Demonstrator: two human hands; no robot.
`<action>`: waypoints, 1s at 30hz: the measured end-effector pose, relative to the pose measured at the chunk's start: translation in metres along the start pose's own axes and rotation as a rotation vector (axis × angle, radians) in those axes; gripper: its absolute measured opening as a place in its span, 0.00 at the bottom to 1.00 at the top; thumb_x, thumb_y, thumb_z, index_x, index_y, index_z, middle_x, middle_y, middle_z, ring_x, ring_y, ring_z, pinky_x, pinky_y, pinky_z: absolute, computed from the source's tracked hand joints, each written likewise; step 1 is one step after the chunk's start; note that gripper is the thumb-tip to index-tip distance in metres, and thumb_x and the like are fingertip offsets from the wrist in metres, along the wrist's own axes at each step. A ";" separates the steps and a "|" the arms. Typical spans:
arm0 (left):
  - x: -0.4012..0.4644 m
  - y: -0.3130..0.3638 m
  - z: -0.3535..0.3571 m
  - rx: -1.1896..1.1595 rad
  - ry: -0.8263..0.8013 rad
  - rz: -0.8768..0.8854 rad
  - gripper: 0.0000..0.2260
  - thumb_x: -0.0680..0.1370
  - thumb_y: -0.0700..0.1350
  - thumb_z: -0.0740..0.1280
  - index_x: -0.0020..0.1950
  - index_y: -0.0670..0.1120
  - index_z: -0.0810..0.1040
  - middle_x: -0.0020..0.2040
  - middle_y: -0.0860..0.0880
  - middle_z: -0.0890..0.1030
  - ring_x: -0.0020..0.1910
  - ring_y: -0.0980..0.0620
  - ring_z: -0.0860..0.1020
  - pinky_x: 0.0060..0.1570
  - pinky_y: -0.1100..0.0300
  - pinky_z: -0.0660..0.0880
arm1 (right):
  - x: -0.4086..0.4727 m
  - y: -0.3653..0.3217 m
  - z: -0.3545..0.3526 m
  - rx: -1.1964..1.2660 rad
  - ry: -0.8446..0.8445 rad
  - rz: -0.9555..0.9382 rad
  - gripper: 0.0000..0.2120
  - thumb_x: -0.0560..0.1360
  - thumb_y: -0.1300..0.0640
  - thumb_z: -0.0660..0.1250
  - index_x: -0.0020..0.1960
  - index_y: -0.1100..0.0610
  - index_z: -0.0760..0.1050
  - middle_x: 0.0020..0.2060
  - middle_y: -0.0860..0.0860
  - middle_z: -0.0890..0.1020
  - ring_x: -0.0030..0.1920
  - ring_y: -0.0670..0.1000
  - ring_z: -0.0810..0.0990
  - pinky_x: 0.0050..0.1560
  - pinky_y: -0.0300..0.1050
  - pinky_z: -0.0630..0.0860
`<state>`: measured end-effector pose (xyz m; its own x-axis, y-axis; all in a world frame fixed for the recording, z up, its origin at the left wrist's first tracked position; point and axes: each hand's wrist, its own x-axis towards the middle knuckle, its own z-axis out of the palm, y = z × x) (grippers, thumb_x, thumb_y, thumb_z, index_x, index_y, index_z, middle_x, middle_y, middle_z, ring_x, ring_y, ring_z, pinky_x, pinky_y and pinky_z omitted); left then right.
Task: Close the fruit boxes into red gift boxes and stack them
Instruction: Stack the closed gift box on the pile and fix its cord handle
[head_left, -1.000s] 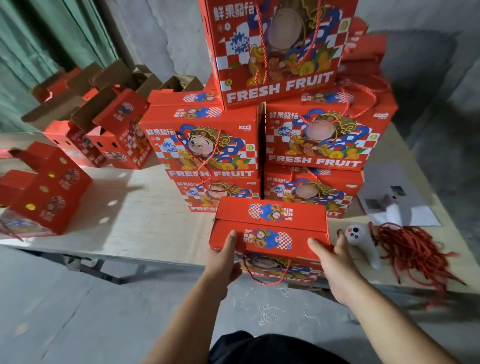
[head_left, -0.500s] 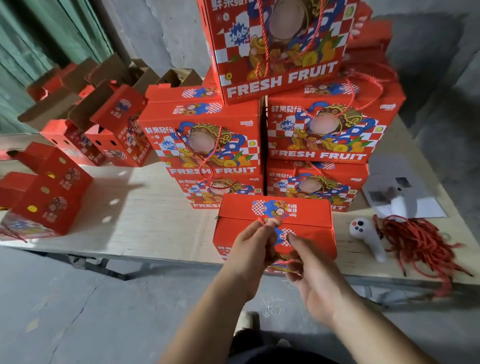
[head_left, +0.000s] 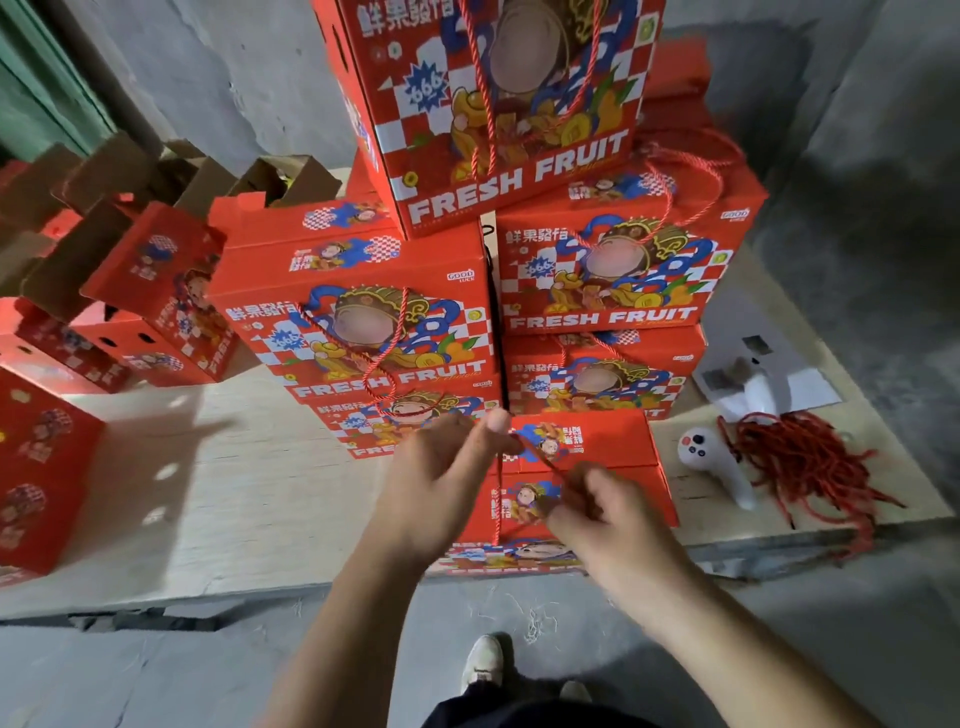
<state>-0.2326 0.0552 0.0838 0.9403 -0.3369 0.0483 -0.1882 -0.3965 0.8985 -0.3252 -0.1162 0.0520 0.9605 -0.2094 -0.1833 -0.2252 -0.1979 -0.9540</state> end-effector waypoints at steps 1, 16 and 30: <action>0.013 -0.015 -0.001 0.038 0.154 -0.074 0.27 0.82 0.69 0.55 0.46 0.51 0.84 0.42 0.56 0.83 0.45 0.57 0.82 0.43 0.58 0.76 | 0.000 -0.004 -0.001 0.003 0.096 -0.060 0.15 0.79 0.51 0.69 0.37 0.52 0.69 0.28 0.46 0.72 0.29 0.49 0.68 0.33 0.41 0.65; 0.167 -0.088 0.021 0.410 -0.876 -0.400 0.29 0.82 0.66 0.63 0.77 0.51 0.72 0.78 0.49 0.70 0.76 0.46 0.69 0.77 0.49 0.64 | 0.009 -0.016 0.011 -0.416 0.555 -0.383 0.24 0.73 0.30 0.69 0.48 0.51 0.78 0.33 0.42 0.71 0.35 0.48 0.72 0.36 0.46 0.71; 0.101 0.057 0.002 0.163 -0.665 0.401 0.29 0.83 0.67 0.58 0.44 0.42 0.79 0.37 0.45 0.83 0.37 0.50 0.82 0.41 0.47 0.80 | 0.066 -0.040 -0.023 -0.459 0.099 -0.121 0.19 0.77 0.56 0.70 0.65 0.42 0.76 0.55 0.41 0.84 0.58 0.41 0.82 0.58 0.48 0.80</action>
<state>-0.1491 -0.0030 0.1389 0.4350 -0.8996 0.0379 -0.5645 -0.2397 0.7898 -0.2564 -0.1444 0.0837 0.9692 -0.2440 -0.0326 -0.1826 -0.6240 -0.7598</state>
